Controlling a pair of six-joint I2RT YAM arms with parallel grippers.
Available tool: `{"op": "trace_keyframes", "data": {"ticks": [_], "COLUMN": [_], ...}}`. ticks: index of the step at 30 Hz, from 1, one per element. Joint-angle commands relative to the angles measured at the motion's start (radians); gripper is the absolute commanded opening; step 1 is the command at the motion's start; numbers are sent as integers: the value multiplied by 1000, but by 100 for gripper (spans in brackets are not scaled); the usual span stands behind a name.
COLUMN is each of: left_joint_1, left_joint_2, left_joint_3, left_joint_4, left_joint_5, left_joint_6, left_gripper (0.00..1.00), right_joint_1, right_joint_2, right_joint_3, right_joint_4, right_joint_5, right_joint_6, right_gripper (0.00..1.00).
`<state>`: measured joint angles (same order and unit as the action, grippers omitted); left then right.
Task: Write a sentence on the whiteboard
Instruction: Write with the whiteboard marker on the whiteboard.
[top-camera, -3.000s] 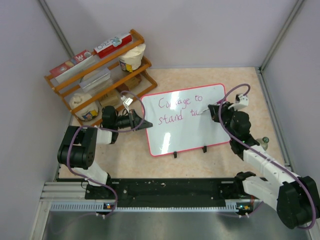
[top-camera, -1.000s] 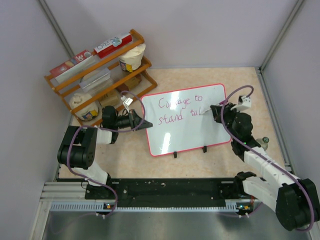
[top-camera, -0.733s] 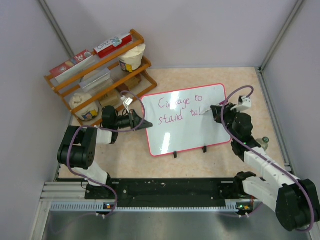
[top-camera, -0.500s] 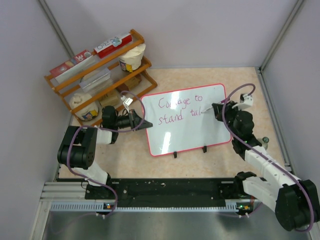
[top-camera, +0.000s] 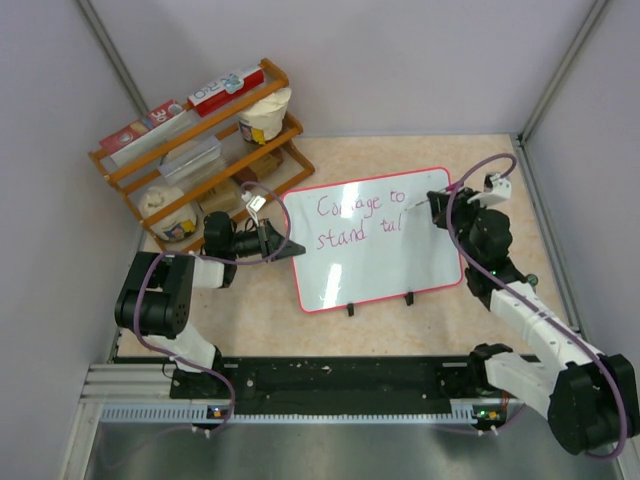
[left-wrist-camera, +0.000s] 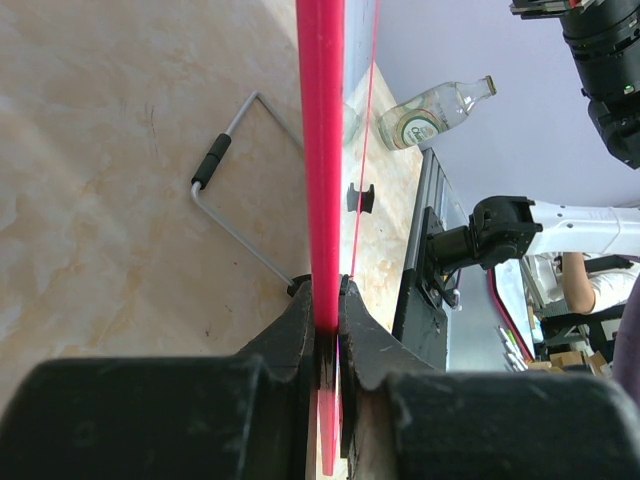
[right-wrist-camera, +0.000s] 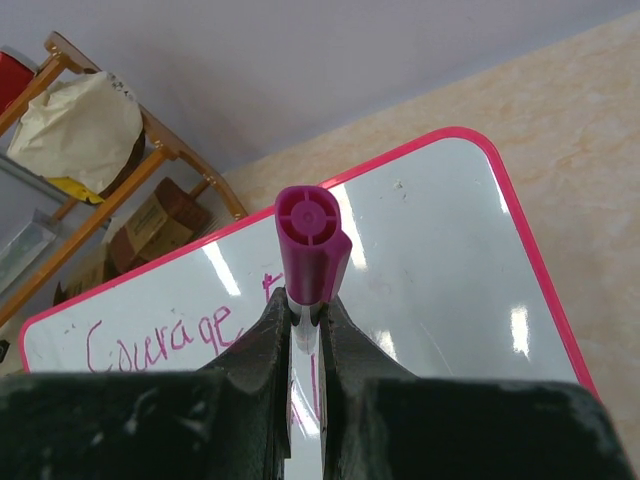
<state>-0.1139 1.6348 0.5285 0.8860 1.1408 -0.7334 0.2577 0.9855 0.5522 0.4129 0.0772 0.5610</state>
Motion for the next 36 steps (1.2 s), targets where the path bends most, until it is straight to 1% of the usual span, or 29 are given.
{"op": "trace_keyframes", "data": {"ticks": [1,16,36], "left_joint_1": [-1,-3,-3], "left_joint_2": [-1,-1,-1], "left_joint_3": [13,11,11], "left_joint_4": [7,7,7], "left_joint_5": [-62,-61,-62], "left_joint_6": [72,71,72], "left_gripper": [0,0,0], "right_joint_1": [-17,-34,-32], "right_joint_2": [21,82,4], "right_joint_3": [45,34,-84], "right_joint_4": [29,41,-8], "right_joint_5": [-1,-14,-66], "right_joint_6": [-16,-6,17], "right_gripper": [0,0,0]}}
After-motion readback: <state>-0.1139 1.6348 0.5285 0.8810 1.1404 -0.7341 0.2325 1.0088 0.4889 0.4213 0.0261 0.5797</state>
